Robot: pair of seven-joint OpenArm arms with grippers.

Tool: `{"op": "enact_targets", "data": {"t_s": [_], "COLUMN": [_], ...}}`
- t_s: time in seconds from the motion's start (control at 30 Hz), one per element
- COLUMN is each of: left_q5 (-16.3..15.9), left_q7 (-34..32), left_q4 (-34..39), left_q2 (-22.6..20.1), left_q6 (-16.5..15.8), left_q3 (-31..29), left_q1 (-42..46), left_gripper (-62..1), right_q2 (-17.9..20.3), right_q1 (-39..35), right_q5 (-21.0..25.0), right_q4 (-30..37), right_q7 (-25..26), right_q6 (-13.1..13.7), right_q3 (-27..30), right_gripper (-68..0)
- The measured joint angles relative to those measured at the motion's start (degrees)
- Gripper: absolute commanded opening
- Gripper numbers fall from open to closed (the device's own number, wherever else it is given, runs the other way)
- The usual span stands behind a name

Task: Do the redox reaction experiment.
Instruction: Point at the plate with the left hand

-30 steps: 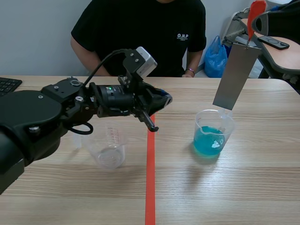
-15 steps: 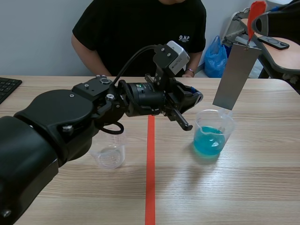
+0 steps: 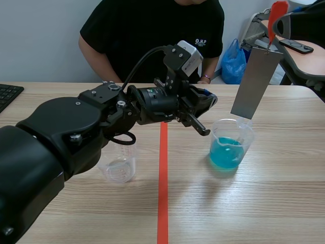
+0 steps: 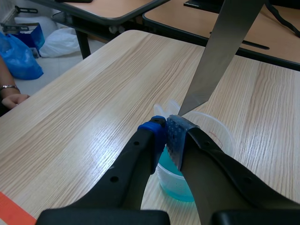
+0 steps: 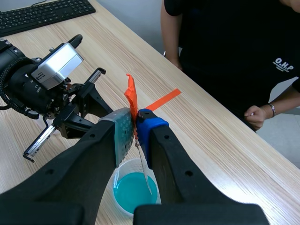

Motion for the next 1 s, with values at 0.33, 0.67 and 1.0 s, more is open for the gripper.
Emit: {"op": "enact_targets", "data": {"t_s": [0.33, 0.67, 1.0], "left_q5": [0.1, 0.1, 0.1], "left_q7": [0.2, 0.2, 0.2], "left_q4": [0.0, 0.0, 0.0], "left_q2": [0.8, 1.8, 1.8], "left_q6": [0.1, 0.2, 0.9], "left_q3": [0.0, 0.0, 0.0], "left_q1": [0.0, 0.0, 0.0], "left_gripper": [-57.0, -57.0, -57.0], "right_q2": [0.0, 0.0, 0.0], "right_q1": [0.0, 0.0, 0.0], "right_q5": [0.0, 0.0, 0.0], "right_q4": [0.0, 0.0, 0.0], "right_q7": [0.0, 0.0, 0.0], "right_q6": [0.0, 0.0, 0.0], "right_q3": [0.0, 0.0, 0.0], "right_gripper": [-66.0, -66.0, -66.0]}}
